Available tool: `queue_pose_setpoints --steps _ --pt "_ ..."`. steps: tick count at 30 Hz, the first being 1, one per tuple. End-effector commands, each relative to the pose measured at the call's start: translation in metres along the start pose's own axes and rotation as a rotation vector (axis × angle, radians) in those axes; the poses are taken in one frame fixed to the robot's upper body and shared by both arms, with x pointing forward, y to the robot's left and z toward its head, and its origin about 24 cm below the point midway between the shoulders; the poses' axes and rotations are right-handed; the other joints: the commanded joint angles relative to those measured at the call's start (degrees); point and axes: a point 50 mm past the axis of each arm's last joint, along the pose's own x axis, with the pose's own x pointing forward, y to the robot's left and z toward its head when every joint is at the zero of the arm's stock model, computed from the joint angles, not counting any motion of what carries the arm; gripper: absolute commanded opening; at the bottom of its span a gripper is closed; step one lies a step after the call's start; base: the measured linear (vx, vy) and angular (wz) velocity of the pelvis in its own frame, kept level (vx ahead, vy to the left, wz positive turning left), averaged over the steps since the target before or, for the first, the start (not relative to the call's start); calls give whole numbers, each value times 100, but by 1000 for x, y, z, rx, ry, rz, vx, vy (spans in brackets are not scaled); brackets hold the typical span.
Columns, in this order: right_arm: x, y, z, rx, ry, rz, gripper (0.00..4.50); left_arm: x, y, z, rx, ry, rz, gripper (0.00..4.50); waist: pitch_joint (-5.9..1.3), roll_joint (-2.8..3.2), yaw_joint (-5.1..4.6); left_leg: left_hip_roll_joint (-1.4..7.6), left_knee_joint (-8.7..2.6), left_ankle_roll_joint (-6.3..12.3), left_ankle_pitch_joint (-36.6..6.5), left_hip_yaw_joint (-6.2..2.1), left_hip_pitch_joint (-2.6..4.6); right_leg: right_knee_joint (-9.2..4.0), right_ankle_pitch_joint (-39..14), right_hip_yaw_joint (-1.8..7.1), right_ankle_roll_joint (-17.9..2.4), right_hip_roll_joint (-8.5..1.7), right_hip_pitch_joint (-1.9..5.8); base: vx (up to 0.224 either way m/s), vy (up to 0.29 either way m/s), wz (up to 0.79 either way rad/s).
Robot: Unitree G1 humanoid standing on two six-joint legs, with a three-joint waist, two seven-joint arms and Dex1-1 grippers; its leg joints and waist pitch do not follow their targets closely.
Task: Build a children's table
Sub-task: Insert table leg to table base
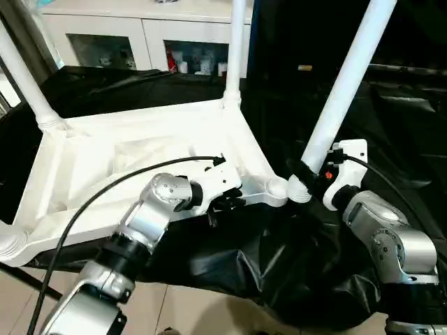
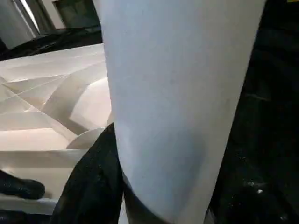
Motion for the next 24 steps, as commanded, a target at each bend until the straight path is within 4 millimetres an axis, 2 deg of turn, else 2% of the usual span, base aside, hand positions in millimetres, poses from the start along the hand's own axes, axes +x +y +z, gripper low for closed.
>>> queue_pose_setpoints --steps 1,9,11,17,24 --pt "0 3 6 -33 -22 18 193 -1 7 4 34 -7 7 90 -423 -87 18 106 -346 384 -716 -12 37 -349 -1891 302 -490 -389 376 0 0 0" --pt "-2 2 5 -39 -20 25 193 4 12 1 44 20 -22 90 -439 -73 49 106 -330 397 -620 -10 28 -311 -1591 310 -636 -395 397 0 0 0" --pt "-2 2 5 -40 -21 25 193 8 10 -3 45 28 -40 90 -439 -46 54 104 -328 401 -627 -12 29 -313 -1593 308 -655 -395 396 0 0 0" --pt "-3 1 6 -42 -21 25 193 13 6 -2 -5 -18 -103 90 -442 -54 63 115 -332 368 -723 -17 41 -323 -1678 306 -683 -409 405 0 0 0" --pt "-3 1 7 -50 -20 27 193 16 9 -8 20 27 -78 90 -445 -61 59 107 -322 422 -668 -13 39 -308 -1542 308 -710 -395 410 0 0 0"
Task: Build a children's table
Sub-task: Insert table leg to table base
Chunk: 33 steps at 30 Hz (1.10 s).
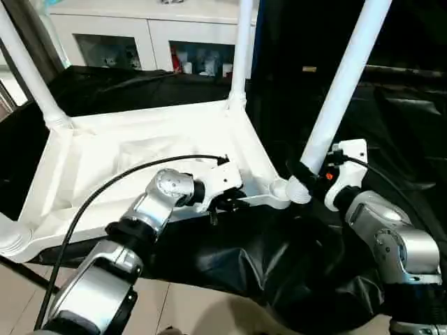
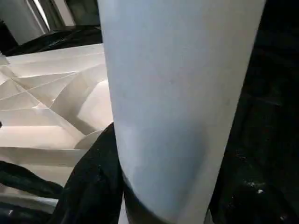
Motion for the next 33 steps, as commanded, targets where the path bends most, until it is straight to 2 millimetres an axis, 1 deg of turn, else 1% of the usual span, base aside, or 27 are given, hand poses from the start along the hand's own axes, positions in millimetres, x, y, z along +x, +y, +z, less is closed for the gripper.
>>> queue_pose_setpoints --steps 1,6,10,15,20,24,26,28,29,30,33 --pt "-2 1 7 -36 -23 5 193 1 2 3 21 5 0 90 -443 -71 20 107 -334 414 -682 -13 34 -328 -1578 305 -705 -406 417 0 0 0" --pt "-3 1 7 -40 -22 6 193 2 4 3 16 1 -2 90 -436 -76 19 103 -332 411 -721 -12 35 -345 -1728 300 -664 -402 409 0 0 0" --pt "-3 1 7 -42 -21 7 193 1 6 3 8 -10 0 90 -430 -76 22 92 -332 389 -810 -10 46 -379 -1966 291 -571 -397 398 0 0 0" --pt "-3 1 7 -43 -20 8 193 0 7 3 -7 -27 -1 90 -429 -88 20 87 -329 395 -787 -12 30 -375 -2001 286 -551 -397 404 0 0 0" --pt "-2 1 7 -43 -18 13 193 -2 6 1 -18 -39 -8 90 -432 -94 28 92 -326 418 -763 -10 36 -368 -1964 287 -575 -397 393 0 0 0" --pt "-1 2 7 -45 -18 17 193 -2 6 -2 -18 -26 -11 90 -435 -98 26 86 -325 415 -766 -10 34 -374 -2009 285 -528 -398 398 0 0 0" --pt "-1 2 8 -47 -18 18 193 -2 6 -3 -21 -24 -10 63 -431 -95 25 94 -327 417 -757 -11 31 -370 -1979 286 -550 -400 395 0 0 0" --pt "-1 2 8 -48 -18 18 193 -2 6 -4 -22 -22 -10 63 -432 -99 24 87 -325 415 -753 -8 29 -366 -1977 287 -546 -396 398 0 0 0" --pt "-1 2 8 -49 -18 17 193 -2 6 -4 -23 -20 -9 53 -435 -93 27 90 -325 417 -744 -10 32 -364 -1963 287 -553 -399 398 0 0 0" --pt "-1 2 8 -49 -18 17 193 -2 6 -4 -24 -20 -9 30 -434 -99 24 88 -323 423 -731 -9 26 -366 -1949 288 -553 -399 401 0 0 0" --pt "-1 2 8 -50 -19 16 193 -2 7 -5 -31 -16 -4 15 -432 -96 24 88 -325 426 -748 -9 34 -369 -1961 285 -554 -394 395 0 0 0"
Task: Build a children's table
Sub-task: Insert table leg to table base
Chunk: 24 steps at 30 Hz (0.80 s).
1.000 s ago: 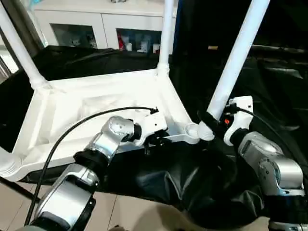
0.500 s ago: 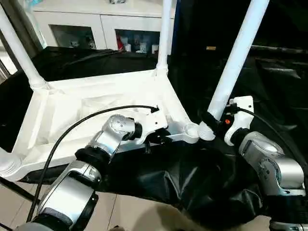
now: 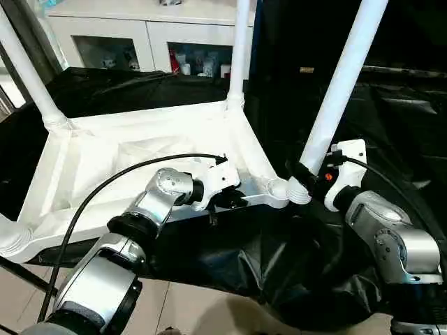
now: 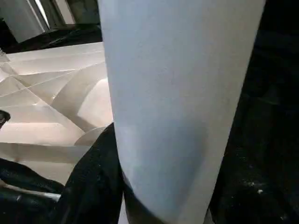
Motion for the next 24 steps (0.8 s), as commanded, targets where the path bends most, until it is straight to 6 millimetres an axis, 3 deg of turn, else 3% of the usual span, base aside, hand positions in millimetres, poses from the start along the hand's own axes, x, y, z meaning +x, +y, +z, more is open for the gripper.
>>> queue_pose_setpoints --steps 1,11,15,19,20,21,24 --pt "-1 1 8 -37 -27 10 193 -2 3 2 10 7 0 15 -431 -97 23 83 -344 426 -750 -6 28 -401 -1970 284 -560 -393 395 0 0 0" --pt "1 2 9 -43 -28 9 193 -3 1 -3 14 30 -16 0 -427 -81 26 88 -349 404 -787 -13 31 -416 -2091 278 -514 -398 392 0 0 0" --pt "7 -2 6 -131 -13 -15 193 -4 1 -5 20 38 -9 0 -428 -75 6 84 -347 360 -813 -10 33 -414 -2025 279 -542 -391 388 0 0 0" --pt "13 8 3 -167 -46 116 193 -6 0 -4 34 35 -11 0 -427 -91 6 88 -337 420 -884 -9 18 -410 -2103 274 -553 -411 403 0 0 0" --pt "13 13 0 -152 -22 180 193 -7 0 -3 45 38 -13 0 -423 -146 5 87 -336 466 -864 -7 8 -407 -2103 273 -548 -402 410 0 0 0" --pt "13 13 0 -151 -21 182 193 -7 0 -3 45 38 -13 0 -424 -124 10 92 -338 485 -847 -12 7 -393 -2087 274 -564 -402 413 0 0 0" --pt "14 17 -1 -78 7 273 193 -10 0 1 62 31 -19 0 -419 -148 19 125 -338 525 -792 -9 25 -374 -1965 293 -661 -402 383 0 0 0"
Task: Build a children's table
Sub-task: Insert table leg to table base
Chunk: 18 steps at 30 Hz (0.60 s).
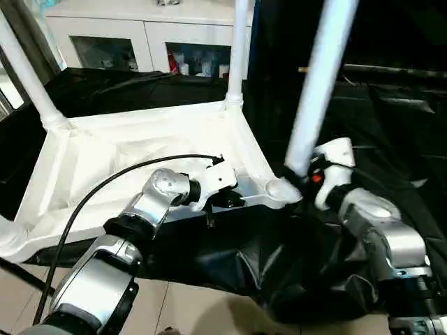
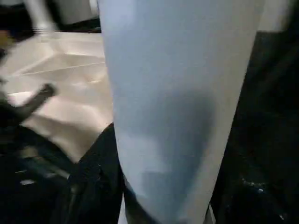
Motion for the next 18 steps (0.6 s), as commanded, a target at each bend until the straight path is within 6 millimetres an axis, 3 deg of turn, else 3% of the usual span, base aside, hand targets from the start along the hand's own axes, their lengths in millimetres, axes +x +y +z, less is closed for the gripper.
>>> queue_pose_setpoints --steps 1,8,18 --pt "3 0 4 40 -12 56 193 -5 1 3 38 17 -11 0 -432 -128 23 122 -345 517 -803 -9 25 -385 -1966 291 -674 -406 394 0 0 0" --pt "12 -4 -3 -5 16 94 193 -6 0 4 20 -1 -16 0 -426 -113 8 123 -345 374 -924 -15 30 -384 -2065 291 -700 -426 380 0 0 0" --pt "20 -13 -9 3 63 108 193 -9 -3 4 10 0 -27 0 -424 -113 4 125 -342 393 -894 -8 32 -368 -1915 298 -813 -415 390 0 0 0"
